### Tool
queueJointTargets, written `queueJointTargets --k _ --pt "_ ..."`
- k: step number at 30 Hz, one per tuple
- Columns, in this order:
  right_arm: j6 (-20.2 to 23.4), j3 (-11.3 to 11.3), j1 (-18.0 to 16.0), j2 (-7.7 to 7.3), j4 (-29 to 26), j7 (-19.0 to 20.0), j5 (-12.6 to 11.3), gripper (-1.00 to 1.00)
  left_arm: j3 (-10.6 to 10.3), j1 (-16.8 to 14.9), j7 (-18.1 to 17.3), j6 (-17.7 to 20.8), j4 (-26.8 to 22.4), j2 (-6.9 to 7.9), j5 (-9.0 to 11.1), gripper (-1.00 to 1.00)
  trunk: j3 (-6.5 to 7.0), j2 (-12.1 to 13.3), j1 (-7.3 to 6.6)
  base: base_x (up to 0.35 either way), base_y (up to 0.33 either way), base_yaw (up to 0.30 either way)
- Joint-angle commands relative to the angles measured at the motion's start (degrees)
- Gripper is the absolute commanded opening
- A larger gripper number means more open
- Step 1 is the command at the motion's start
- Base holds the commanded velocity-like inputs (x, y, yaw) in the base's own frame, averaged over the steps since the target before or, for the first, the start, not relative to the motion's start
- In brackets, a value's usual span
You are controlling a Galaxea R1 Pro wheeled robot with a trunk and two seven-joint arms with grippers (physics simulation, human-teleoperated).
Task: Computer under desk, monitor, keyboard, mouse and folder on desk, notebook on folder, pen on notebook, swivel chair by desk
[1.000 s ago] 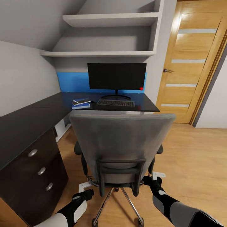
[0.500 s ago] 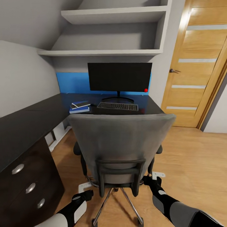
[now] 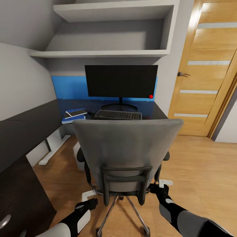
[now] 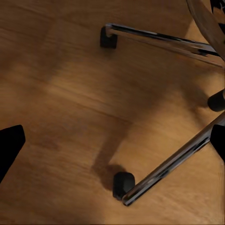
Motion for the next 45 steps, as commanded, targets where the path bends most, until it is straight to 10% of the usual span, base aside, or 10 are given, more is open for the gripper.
queueJointTargets --k 1,23,45 --pt "0.1 1.1 0.0 0.01 -0.2 -0.2 0.6 1.00 -0.6 -0.1 0.1 -0.1 -0.1 0.00 0.3 1.00 -0.04 0.0 0.02 0.320 -0.014 0.000" --pt "0.1 1.1 0.0 0.01 -0.2 -0.2 0.6 1.00 -0.6 -0.1 0.1 -0.2 -0.1 0.02 0.3 1.00 -0.04 0.0 0.02 0.206 -0.001 0.000" --pt "0.1 1.2 0.0 0.07 -0.2 -0.2 0.6 1.00 -0.6 -0.1 0.1 -0.2 -0.1 0.02 0.3 1.00 -0.04 0.0 0.02 -0.214 0.000 0.000"
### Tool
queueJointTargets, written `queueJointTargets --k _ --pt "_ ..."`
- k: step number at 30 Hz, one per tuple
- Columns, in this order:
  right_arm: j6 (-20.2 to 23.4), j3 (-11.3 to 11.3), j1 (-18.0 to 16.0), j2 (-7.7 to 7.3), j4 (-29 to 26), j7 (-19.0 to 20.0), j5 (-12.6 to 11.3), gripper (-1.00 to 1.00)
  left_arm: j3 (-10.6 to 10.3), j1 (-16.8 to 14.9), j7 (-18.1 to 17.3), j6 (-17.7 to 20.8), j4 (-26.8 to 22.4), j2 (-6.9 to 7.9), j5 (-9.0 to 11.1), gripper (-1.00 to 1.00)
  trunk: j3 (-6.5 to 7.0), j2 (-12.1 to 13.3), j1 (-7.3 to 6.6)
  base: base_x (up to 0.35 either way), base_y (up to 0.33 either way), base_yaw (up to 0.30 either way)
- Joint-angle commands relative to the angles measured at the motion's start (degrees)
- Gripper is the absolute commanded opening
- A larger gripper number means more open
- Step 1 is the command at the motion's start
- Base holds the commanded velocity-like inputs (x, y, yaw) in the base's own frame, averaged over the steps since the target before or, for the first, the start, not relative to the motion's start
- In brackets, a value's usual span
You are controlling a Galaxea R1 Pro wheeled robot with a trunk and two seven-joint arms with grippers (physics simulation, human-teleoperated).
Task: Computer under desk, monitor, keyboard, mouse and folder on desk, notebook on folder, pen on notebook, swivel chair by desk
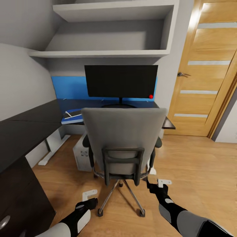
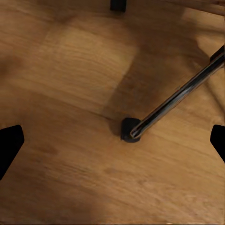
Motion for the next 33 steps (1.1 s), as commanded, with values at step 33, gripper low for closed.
queueJointTargets --k 33 --pt "-6.5 0.5 18.0 0.12 5.4 -0.4 -0.4 1.00 -0.2 12.7 0.4 -10.1 11.5 3.33 1.0 1.00 5.69 12.8 -7.07 -0.102 0.000 0.000"
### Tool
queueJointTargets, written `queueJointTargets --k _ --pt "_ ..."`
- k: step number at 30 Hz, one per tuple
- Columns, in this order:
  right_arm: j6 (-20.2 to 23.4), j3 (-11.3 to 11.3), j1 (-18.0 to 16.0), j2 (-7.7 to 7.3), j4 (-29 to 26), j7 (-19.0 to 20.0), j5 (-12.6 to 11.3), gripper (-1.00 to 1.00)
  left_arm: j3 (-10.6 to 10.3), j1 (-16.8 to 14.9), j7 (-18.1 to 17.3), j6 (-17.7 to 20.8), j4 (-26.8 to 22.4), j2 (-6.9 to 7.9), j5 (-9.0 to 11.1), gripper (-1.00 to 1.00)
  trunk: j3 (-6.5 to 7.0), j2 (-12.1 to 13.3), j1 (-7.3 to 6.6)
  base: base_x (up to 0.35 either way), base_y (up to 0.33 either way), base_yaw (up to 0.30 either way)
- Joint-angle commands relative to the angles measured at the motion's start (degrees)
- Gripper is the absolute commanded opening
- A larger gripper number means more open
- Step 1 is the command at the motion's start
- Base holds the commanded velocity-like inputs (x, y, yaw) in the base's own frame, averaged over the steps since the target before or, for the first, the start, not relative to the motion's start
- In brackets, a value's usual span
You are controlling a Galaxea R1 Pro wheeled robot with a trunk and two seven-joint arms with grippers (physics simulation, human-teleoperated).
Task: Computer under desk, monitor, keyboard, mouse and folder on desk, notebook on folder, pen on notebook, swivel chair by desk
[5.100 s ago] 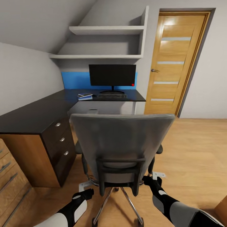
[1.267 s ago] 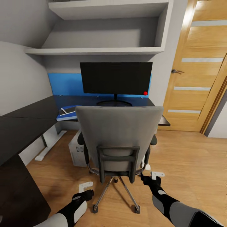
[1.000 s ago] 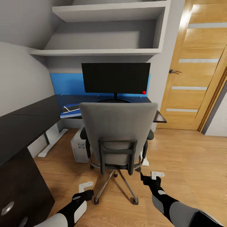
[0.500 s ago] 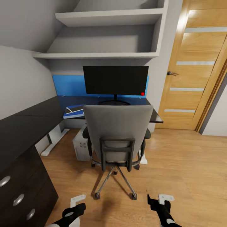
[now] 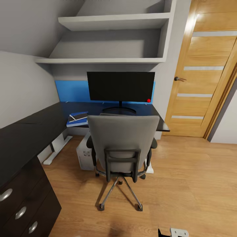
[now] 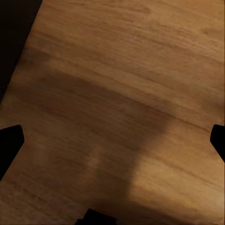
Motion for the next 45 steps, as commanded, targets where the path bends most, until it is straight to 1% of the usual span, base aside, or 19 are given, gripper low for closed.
queueJointTargets --k 1,6,11,15,16,18,19,22,26,31,39,45 --pt "-0.1 0.5 0.0 0.05 0.1 -0.3 0.0 1.00 -0.5 0.3 0.2 -0.1 0.0 0.06 0.5 1.00 0.14 0.4 -0.24 0.000 0.000 0.000" --pt "-0.1 0.5 0.1 0.08 0.1 -0.3 0.0 1.00 -0.5 2.1 0.3 0.2 0.0 0.43 0.5 1.00 1.03 2.4 -1.33 0.000 0.000 0.000" --pt "-0.1 0.5 0.2 0.12 0.1 -0.3 0.0 1.00 -0.4 5.6 0.3 0.1 0.0 0.67 0.8 1.00 1.93 4.4 -2.43 0.000 0.000 0.000" --pt "-0.1 0.5 0.2 0.11 0.1 -0.3 0.0 1.00 -0.4 8.0 0.3 0.1 0.0 0.72 1.5 1.00 2.65 6.0 -3.31 0.000 0.000 0.000" --pt "-0.1 0.5 0.2 0.11 0.1 -0.3 0.0 1.00 -0.4 8.8 0.3 0.1 0.0 1.00 1.8 1.00 2.83 6.4 -3.53 0.000 0.000 0.000" --pt "-0.1 0.5 0.2 0.12 0.1 -0.3 0.0 1.00 -0.4 9.2 0.2 0.0 0.0 1.41 2.3 1.00 3.19 7.2 -3.97 0.000 0.000 0.000" --pt "-0.1 0.5 0.2 0.14 0.1 -0.3 0.0 1.00 -0.4 9.4 0.2 0.0 0.0 1.73 2.8 1.00 3.37 7.6 -4.19 0.000 0.000 0.000" --pt "-0.1 0.5 0.2 0.12 0.1 -0.3 0.0 1.00 -0.4 9.7 0.2 0.1 0.0 2.08 3.7 1.00 3.91 8.8 -4.85 0.000 0.000 0.000" --pt "-0.1 0.5 0.2 0.11 0.1 -0.3 0.0 1.00 -0.3 9.8 0.2 0.1 0.0 2.41 4.2 1.00 4.62 10.4 -5.73 0.000 0.000 0.000" --pt "-0.1 0.5 0.2 0.14 0.1 -0.3 0.0 1.00 -0.4 9.9 0.1 0.0 0.0 2.50 4.3 1.00 5.52 12.4 -6.82 0.000 0.000 0.000" --pt "-0.1 0.5 0.2 0.11 0.1 -0.3 0.0 1.00 -0.4 9.9 0.0 -0.1 0.0 2.26 4.3 1.00 6.96 15.6 -8.58 0.000 0.000 0.000" --pt "-0.1 0.5 0.2 0.10 0.1 -0.3 0.0 1.00 -0.4 9.9 0.0 -0.2 -0.1 2.42 4.2 1.00 8.03 18.0 -9.90 0.000 0.000 0.000"
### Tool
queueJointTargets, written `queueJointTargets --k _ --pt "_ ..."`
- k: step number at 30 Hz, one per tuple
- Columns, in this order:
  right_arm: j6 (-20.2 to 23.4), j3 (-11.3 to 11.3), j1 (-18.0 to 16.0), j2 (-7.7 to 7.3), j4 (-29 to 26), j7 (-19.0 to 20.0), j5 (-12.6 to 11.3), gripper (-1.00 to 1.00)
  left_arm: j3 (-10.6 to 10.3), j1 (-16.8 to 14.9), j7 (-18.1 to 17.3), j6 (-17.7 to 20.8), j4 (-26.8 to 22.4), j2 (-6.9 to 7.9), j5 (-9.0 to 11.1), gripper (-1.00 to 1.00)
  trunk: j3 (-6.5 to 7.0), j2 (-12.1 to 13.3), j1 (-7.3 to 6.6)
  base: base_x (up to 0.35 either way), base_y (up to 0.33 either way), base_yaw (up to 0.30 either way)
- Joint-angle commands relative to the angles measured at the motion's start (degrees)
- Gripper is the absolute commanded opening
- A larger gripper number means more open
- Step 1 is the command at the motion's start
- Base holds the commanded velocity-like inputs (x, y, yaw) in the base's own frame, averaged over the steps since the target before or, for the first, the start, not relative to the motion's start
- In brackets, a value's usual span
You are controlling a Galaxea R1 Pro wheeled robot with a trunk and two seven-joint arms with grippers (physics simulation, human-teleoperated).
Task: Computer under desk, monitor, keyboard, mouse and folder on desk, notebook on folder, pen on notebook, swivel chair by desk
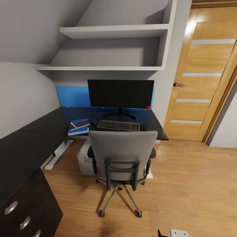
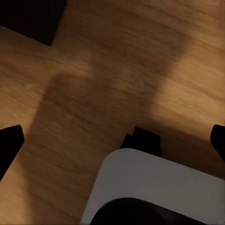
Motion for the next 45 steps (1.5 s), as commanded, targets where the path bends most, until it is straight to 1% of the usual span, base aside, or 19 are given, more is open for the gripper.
queueJointTargets --k 1,6,8,12,14,16,19,25,30,33,36,40,42,45 --pt "-0.1 0.5 0.0 0.02 0.1 -0.3 0.0 1.00 -0.5 0.0 0.2 -0.2 0.0 -0.02 0.5 1.00 0.13 0.4 -0.23 0.000 0.000 0.000" --pt "-0.1 0.5 0.0 0.06 0.1 -0.3 0.0 1.00 -0.5 0.0 0.1 -0.3 0.0 0.06 0.4 1.00 1.03 2.4 -1.33 0.000 0.000 0.000" --pt "-0.1 0.5 0.0 0.07 0.1 -0.3 0.0 1.00 -0.5 0.0 0.1 -0.3 -0.1 0.34 0.4 1.00 1.39 3.2 -1.77 0.000 0.000 0.000" --pt "-0.1 0.5 0.0 0.05 0.1 -0.3 0.0 1.00 -0.4 0.0 0.1 -0.3 -0.4 1.46 0.5 1.00 2.11 4.8 -2.65 0.000 0.000 0.000" --pt "-0.1 0.5 0.0 0.07 0.1 -0.3 0.0 1.00 -0.4 0.0 -0.1 -0.3 -0.6 1.70 0.5 1.00 2.47 5.6 -3.09 0.000 0.000 0.000" --pt "-0.1 0.5 0.0 0.06 0.1 -0.3 0.0 1.00 -0.4 0.0 -0.6 -0.3 -0.7 1.86 0.5 1.00 2.82 6.4 -3.53 0.000 0.000 0.000" --pt "-0.1 0.5 0.0 0.05 0.1 -0.3 0.0 1.00 -0.4 0.0 -2.4 -0.2 -0.8 2.10 0.5 1.00 3.36 7.6 -4.19 0.000 0.000 0.000" --pt "-0.1 0.5 0.0 0.07 0.1 -0.3 0.0 1.00 -0.3 0.0 -3.9 -0.2 -0.7 2.54 0.5 1.00 4.44 10.0 -5.50 0.000 0.000 0.000" --pt "-0.1 0.5 0.0 0.03 0.1 -0.3 0.0 1.00 -0.2 0.0 -4.8 -0.2 -0.6 4.34 0.6 1.00 5.34 12.0 -6.60 0.000 0.000 0.000" --pt "-0.1 0.5 0.0 0.04 0.1 -0.3 0.0 1.00 -0.2 0.0 -4.9 -0.2 -0.5 4.82 0.8 1.00 5.88 13.2 -7.26 0.000 0.000 0.000" --pt "-0.1 0.5 0.0 0.05 0.1 -0.3 0.0 1.00 -0.2 0.0 -5.1 -0.1 -0.3 5.11 1.4 1.00 5.88 13.2 -7.26 0.000 0.000 0.000" --pt "-0.1 0.5 0.0 0.06 0.1 -0.3 0.0 1.00 -0.2 0.0 -5.0 0.0 -0.1 5.45 2.1 1.00 6.59 14.8 -8.14 0.000 0.000 0.000" --pt "-0.1 0.5 0.0 0.05 0.1 -0.3 0.0 1.00 -0.2 0.0 -5.0 0.1 -0.1 6.05 2.3 1.00 6.95 15.6 -8.58 0.000 0.000 0.000" --pt "-0.1 0.5 0.0 0.04 0.1 -0.3 0.0 1.00 -0.2 0.0 -5.0 0.1 0.0 6.56 2.3 1.00 7.49 16.8 -9.24 0.000 0.000 0.000"
